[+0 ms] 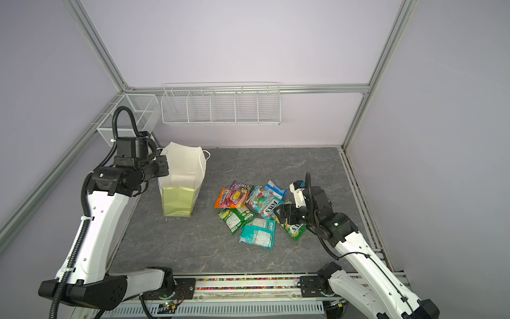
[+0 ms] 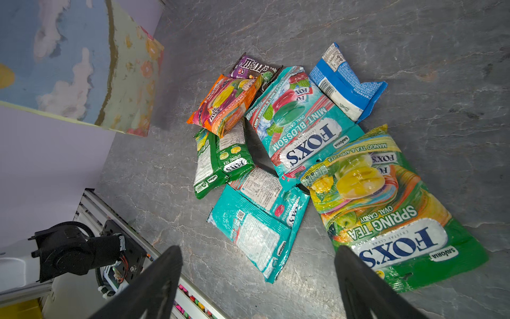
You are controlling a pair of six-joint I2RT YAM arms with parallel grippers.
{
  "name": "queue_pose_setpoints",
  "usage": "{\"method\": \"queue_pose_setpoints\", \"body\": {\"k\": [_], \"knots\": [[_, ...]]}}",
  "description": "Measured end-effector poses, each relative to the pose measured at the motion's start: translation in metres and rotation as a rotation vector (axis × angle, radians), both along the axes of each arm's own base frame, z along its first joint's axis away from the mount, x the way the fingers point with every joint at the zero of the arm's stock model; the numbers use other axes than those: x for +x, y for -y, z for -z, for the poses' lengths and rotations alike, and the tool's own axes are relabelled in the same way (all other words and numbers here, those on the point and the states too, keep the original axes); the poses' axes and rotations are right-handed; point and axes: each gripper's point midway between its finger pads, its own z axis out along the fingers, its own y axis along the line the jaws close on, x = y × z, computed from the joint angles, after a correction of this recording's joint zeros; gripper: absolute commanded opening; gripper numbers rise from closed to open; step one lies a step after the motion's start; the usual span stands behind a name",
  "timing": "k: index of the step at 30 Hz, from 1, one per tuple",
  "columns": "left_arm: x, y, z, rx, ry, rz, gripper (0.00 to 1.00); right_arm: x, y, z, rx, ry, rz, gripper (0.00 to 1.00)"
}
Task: Place the snacks into the paper bag
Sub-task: Pick up the snack at the center of the table.
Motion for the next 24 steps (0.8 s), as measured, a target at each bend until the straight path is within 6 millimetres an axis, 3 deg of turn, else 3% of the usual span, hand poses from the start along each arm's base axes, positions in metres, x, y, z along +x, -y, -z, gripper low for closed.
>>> {"method": "queue_pose_setpoints", "body": {"k": [14,24], "knots": [[-0.026,-0.005,0.009,0.036,-0.027,-0.006,0.0,-0.005,-0.015,0.014,0.025,-0.091,-0.07,0.91],[-0.042,-0.007,0.02,0.042,-0.055,-0.002,0.0,-0.009,-0.025,0.013,0.052,-0.103,-0.103,0.92]]}}
